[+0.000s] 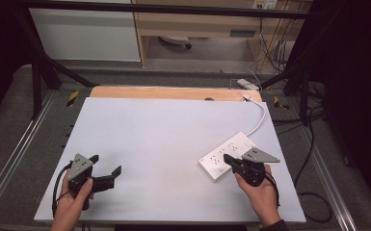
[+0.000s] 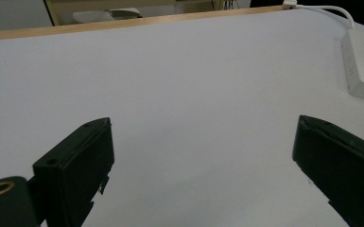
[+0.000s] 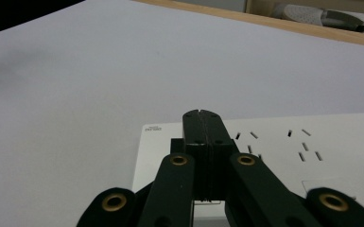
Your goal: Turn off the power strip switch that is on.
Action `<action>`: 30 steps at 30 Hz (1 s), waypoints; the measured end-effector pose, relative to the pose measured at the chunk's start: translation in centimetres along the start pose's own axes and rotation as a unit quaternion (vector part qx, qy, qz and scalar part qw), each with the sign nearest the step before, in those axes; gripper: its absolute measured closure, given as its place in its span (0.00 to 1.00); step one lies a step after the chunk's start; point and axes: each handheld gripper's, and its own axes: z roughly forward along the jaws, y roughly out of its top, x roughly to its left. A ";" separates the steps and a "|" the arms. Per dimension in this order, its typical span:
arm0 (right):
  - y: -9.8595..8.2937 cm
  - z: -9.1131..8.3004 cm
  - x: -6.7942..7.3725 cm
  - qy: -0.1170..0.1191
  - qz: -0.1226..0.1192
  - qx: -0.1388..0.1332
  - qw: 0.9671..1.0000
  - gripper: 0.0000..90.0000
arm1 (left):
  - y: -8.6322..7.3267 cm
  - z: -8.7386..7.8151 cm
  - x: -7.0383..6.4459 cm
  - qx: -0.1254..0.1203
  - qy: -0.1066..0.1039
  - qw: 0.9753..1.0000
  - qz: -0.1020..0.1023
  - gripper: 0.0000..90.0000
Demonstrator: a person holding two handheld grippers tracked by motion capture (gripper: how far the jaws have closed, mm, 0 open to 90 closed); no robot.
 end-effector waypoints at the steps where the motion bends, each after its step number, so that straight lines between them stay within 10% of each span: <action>1: 0.0 0.0 0.0 0.000 -0.001 0.002 1.000 1.00 | 0.0 0.0 0.0 0.000 0.000 1.000 0.001 0.07; 30: -1.4 1.7 0.7 0.009 -0.014 0.076 0.997 1.00 | 0.2 0.2 -0.3 0.005 -0.001 1.000 0.013 0.07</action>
